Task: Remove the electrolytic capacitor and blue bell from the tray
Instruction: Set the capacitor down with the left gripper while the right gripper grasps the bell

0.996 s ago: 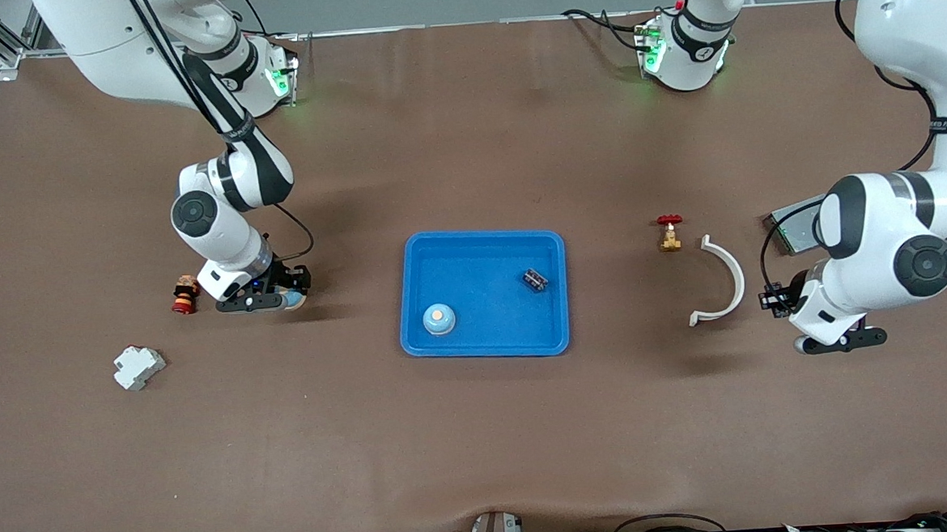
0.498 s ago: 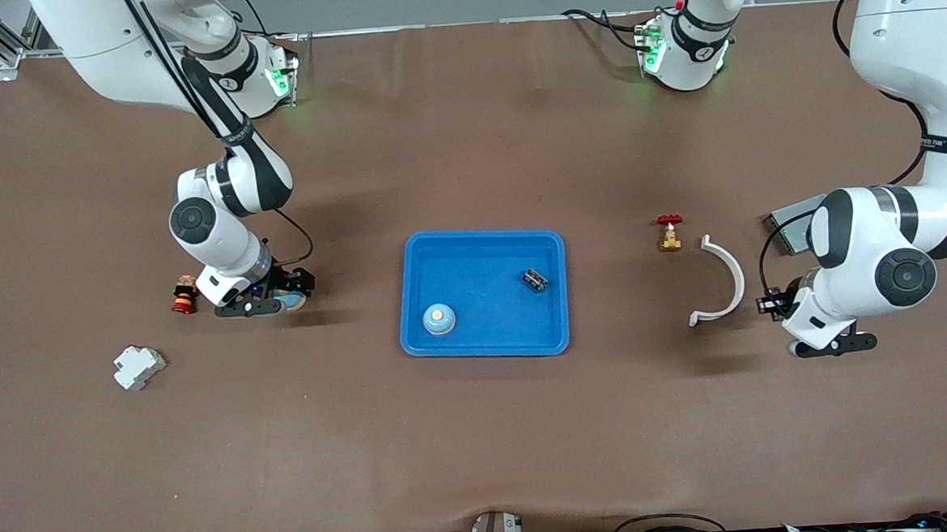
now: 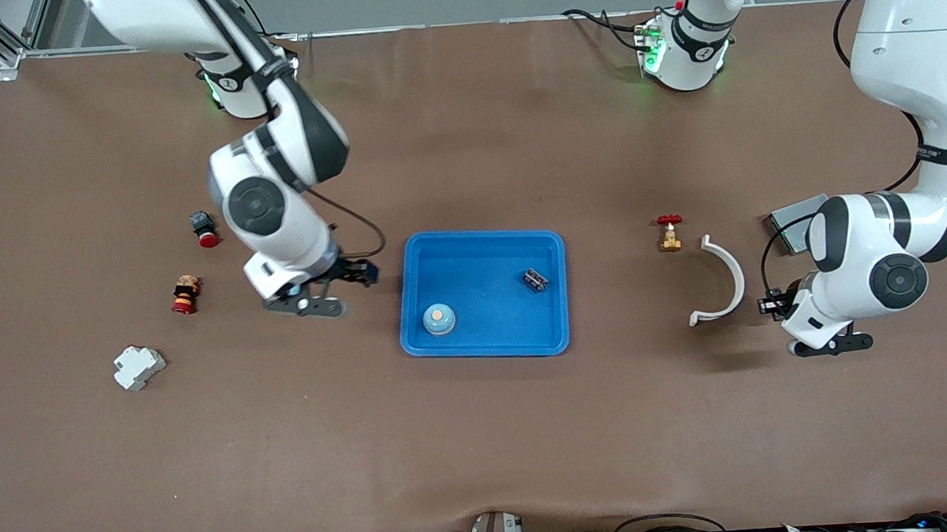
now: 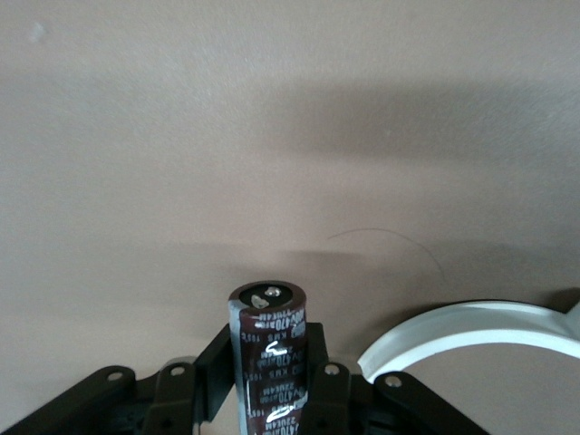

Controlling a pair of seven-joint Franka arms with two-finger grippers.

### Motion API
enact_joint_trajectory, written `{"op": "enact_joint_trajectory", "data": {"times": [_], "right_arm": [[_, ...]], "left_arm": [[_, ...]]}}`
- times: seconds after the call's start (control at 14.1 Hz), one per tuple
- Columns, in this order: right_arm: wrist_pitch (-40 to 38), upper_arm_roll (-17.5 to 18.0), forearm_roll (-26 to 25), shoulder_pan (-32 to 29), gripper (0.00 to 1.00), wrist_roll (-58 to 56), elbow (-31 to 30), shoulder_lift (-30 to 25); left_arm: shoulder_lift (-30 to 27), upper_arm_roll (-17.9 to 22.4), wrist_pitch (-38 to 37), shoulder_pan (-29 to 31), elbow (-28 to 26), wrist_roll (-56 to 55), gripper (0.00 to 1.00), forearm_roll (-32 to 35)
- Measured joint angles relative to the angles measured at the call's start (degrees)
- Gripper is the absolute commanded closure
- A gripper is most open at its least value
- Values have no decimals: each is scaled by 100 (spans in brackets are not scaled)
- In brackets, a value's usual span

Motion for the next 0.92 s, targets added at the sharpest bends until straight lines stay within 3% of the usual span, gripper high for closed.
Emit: {"op": "enact_joint_trajectory", "data": {"times": [0.28,0.5,0.71,0.78,0.92], "right_arm": [[343,-1,-1,563,0,1171,637,757],[470,-30,-4,798,0,1504,1281,1475],[806,-98,-4,787,0,1515,1531,1862],[864,-108,-4,785,0,1515,1558,1934],[896,-108,-4,788,0,1515,1589,1993]], "left_arm": [[160,1,36,10,-2,0,100,1],[253,1,55,10,-2,0,100,1],[290,1,68,10,-2,0,96,2],[290,1,68,10,-1,0,84,2],[294,2,68,10,-1,0,14,2]]}}
